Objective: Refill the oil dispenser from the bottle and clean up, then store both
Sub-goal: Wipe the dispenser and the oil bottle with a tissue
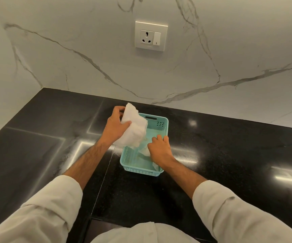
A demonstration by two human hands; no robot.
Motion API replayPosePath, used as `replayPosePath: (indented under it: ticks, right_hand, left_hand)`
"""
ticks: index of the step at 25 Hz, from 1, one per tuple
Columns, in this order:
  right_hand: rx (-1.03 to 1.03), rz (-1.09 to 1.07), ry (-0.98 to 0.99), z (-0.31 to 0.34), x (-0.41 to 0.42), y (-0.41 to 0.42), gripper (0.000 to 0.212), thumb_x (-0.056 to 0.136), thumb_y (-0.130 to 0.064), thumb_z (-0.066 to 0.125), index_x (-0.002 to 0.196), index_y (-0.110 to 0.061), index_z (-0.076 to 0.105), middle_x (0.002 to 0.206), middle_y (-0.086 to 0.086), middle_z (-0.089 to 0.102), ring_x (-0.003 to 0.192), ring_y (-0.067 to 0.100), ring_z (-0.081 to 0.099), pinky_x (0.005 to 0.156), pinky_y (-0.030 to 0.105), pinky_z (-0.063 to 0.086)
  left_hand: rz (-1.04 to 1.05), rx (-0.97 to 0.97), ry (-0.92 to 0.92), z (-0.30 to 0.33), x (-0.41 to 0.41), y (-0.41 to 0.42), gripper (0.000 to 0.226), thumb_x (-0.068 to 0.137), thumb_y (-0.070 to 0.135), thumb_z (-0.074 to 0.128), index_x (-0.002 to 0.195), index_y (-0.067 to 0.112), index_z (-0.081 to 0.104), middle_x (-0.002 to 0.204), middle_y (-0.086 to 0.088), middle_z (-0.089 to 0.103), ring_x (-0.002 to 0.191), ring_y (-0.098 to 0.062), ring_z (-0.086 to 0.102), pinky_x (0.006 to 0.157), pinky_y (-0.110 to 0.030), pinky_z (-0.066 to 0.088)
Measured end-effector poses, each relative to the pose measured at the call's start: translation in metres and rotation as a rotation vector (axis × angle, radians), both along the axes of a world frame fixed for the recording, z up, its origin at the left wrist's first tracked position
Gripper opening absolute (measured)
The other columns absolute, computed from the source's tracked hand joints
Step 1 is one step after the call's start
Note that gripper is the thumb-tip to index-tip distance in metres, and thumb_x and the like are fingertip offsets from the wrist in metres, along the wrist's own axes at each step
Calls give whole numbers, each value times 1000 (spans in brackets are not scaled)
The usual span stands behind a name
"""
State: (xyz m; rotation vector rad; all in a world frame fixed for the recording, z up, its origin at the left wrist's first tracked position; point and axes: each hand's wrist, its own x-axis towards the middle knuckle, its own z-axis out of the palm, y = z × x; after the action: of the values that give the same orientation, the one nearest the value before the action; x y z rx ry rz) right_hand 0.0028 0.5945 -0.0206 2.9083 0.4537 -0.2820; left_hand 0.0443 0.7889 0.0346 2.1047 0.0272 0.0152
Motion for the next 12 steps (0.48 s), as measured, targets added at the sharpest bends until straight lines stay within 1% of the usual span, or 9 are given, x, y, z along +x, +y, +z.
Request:
replayPosePath:
  ticks: [1,2,4,5,6,7,8,10,12]
  right_hand:
    - [68,-25,-4,7,2,-4,18,92,-31,63,108,-23,69,107,0,62,109,24,49,96,45,31]
    - [182,-75,5,17,5,-11,14,92,-32,62,102,-25,68,103,-2,65,107,22,52,93,44,32]
    - [534,-246,70,41,15,-38,7,91,-33,65,95,-27,66,99,-7,68,100,16,59,93,41,38]
    - [736,-338,105,51,20,-56,6,91,-30,67,94,-25,66,97,-7,70,96,15,63,91,37,45]
    - [940,-427,124,61,23,-73,6,91,-26,69,93,-21,66,96,-3,71,93,15,67,87,34,52]
    - [1141,-520,134,69,23,-91,5,92,-21,70,93,-17,66,97,2,73,92,17,70,84,34,58]
    - [1339,-603,150,75,21,-106,4,93,-17,69,93,-14,66,102,10,73,95,22,72,84,37,60]
    - [1670,-713,220,79,13,-122,3,96,-13,65,97,-10,64,115,19,72,102,31,73,87,43,61]
    - [1892,-765,295,79,3,-126,7,100,-14,59,102,-9,64,120,20,71,106,33,72,89,44,59]
  left_hand:
    - [-12,14,-2,0,-1,-1,53,94,20,70,138,20,40,121,5,53,105,-18,57,90,-33,49]
    - [-23,24,-2,0,-1,-2,53,94,19,70,138,21,40,120,5,54,104,-18,57,89,-33,49]
    - [-48,37,14,-1,-1,-5,53,94,18,69,138,23,39,120,4,55,103,-18,58,86,-33,48]
    - [-75,54,29,-1,-1,-8,53,95,18,69,137,25,39,121,3,55,103,-19,59,85,-33,49]
    - [-120,79,51,-1,0,-12,52,95,19,69,137,26,39,122,2,55,104,-20,60,85,-34,51]
    - [-185,103,85,-1,1,-18,53,94,19,70,136,29,38,123,2,55,104,-21,61,84,-34,52]
    - [-249,120,135,-2,2,-25,55,93,20,71,136,31,38,123,2,56,105,-22,62,83,-34,54]
    - [-337,135,257,-11,1,-36,63,90,19,75,138,31,37,123,1,58,103,-21,63,82,-33,56]
    - [-399,200,372,-22,-2,-45,71,87,17,79,143,27,35,123,-3,61,102,-20,64,85,-36,57]
